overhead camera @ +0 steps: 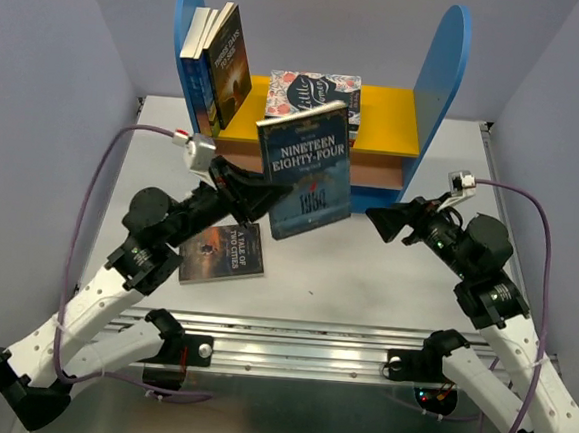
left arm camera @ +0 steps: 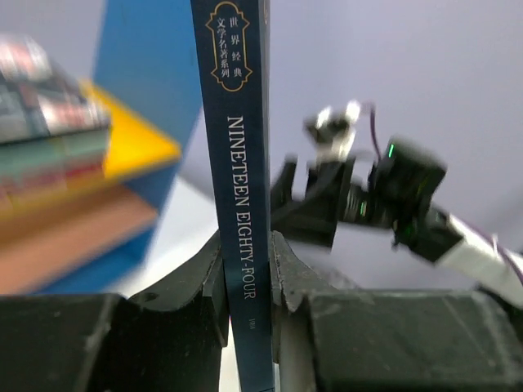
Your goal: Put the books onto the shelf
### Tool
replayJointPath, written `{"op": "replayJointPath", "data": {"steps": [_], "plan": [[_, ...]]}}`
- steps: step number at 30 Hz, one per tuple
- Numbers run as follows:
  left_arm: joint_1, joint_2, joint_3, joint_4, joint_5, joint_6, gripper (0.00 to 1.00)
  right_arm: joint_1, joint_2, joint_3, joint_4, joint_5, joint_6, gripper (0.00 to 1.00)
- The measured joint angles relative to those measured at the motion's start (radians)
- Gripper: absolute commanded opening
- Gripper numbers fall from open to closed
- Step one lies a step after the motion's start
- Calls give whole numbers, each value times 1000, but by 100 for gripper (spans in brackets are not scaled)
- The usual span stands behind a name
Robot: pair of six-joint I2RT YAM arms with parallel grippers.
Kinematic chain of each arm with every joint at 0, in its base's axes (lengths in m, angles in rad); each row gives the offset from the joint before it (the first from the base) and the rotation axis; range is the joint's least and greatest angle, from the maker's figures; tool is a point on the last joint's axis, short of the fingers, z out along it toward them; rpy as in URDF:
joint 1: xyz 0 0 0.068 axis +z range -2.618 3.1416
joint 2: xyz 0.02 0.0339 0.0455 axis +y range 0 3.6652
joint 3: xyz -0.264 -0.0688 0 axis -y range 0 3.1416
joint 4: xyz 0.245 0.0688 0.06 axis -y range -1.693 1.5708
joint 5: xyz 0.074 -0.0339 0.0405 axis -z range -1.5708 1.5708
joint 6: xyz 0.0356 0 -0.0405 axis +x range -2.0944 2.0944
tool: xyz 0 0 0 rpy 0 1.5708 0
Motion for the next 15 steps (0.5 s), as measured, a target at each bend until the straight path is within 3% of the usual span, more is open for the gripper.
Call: {"op": "replayJointPath", "data": {"steps": [5, 10, 15], "plan": [[-3, 61, 294, 3, -169, 165, 0, 0, 13, 11, -57, 87, -43, 100], [-3, 299, 678, 63, -416, 409, 0, 0, 77, 24, -80, 119, -65, 100], [6, 481, 798, 173, -564, 666, 0, 0, 106, 25, -104, 147, -83, 100]]}}
